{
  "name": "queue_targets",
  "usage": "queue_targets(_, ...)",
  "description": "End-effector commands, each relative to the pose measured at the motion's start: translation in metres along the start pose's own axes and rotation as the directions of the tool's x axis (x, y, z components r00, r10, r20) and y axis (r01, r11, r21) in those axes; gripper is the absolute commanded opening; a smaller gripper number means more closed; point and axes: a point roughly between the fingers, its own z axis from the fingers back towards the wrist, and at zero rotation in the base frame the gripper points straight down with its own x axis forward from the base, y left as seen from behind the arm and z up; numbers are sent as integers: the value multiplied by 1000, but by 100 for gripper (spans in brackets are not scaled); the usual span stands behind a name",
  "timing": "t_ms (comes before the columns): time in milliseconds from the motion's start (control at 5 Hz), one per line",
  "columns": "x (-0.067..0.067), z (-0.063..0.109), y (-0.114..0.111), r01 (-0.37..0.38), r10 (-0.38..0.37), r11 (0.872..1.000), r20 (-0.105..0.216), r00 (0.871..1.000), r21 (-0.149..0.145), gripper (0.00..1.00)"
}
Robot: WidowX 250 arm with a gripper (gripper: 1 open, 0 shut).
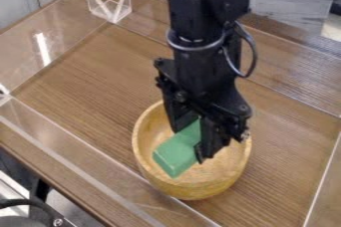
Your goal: Put the green block in the brown bowl
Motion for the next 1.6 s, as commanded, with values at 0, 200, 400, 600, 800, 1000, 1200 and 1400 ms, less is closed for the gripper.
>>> queue_targets(0,6,8,0,-1,1,1000,54,999,-3,0)
queue_targets(200,6,7,1,-2,2,1000,63,998,-7,0)
queue_targets(400,7,6,1,-3,3,1000,73,997,-12,0)
queue_targets(600,7,5,1,-4,5,1000,81,997,-16,0)
queue_targets(800,8,4,1,-5,7,1000,89,996,-21,0)
queue_targets(1000,9,4,2,-9,11,1000,90,996,-26,0)
queue_targets(1200,11,3,4,-13,15,999,91,996,-31,0)
queue_targets(1400,12,2,5,-16,19,999,91,996,-35,0)
